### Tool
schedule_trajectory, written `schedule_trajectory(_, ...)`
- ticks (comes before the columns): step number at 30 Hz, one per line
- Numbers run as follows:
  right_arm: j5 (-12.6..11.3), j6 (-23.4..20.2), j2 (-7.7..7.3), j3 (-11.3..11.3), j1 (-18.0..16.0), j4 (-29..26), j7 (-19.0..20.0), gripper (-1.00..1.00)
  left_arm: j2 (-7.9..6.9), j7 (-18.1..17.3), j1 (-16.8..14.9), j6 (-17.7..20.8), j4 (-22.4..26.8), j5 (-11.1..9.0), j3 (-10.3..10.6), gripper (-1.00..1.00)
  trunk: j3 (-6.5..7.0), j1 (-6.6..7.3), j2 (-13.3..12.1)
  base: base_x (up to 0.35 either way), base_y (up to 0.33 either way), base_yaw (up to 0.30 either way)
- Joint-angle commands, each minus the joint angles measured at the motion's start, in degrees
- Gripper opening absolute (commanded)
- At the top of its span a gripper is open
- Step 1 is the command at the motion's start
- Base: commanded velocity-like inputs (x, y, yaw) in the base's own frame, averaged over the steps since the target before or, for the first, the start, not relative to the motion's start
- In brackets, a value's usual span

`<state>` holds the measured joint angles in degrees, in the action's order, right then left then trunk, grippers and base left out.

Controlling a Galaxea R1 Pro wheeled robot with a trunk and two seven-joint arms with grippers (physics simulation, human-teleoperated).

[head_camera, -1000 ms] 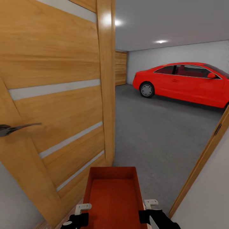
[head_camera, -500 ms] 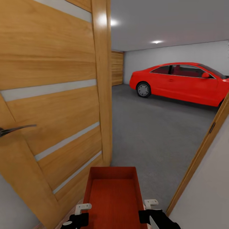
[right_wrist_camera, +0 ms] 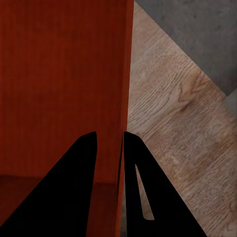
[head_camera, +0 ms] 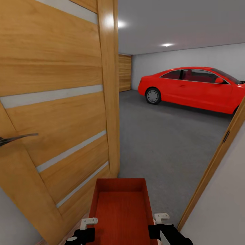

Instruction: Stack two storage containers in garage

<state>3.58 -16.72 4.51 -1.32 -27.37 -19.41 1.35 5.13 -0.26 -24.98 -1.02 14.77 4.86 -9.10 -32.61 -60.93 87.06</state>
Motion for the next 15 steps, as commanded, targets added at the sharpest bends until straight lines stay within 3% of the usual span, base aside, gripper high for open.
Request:
schedule_trajectory(1, -0.68, -0.33, -1.96, 1.92, 0.0, -0.23, 0.85, -1.0, -0.04, -1.14, -0.07, -0.12, -0.26, 0.26, 0.13, -1.0, -0.05, 0.0, 0.03, 0.0, 0.005, -0.001)
schedule_trajectory(5, -0.68, -0.32, -1.92, 1.93, 0.0, -0.2, 0.85, -1.0, -0.04, -1.16, -0.07, -0.12, -0.26, 0.27, 0.13, -1.0, -0.05, 0.0, 0.03, 0.039, 0.071, -0.062)
schedule_trajectory(15, -0.68, -0.33, -1.94, 1.93, 0.01, -0.19, 0.85, -1.0, -0.04, -1.17, -0.07, -0.15, -0.26, 0.32, 0.13, -1.0, -0.05, 0.0, 0.03, 0.069, 0.079, -0.166)
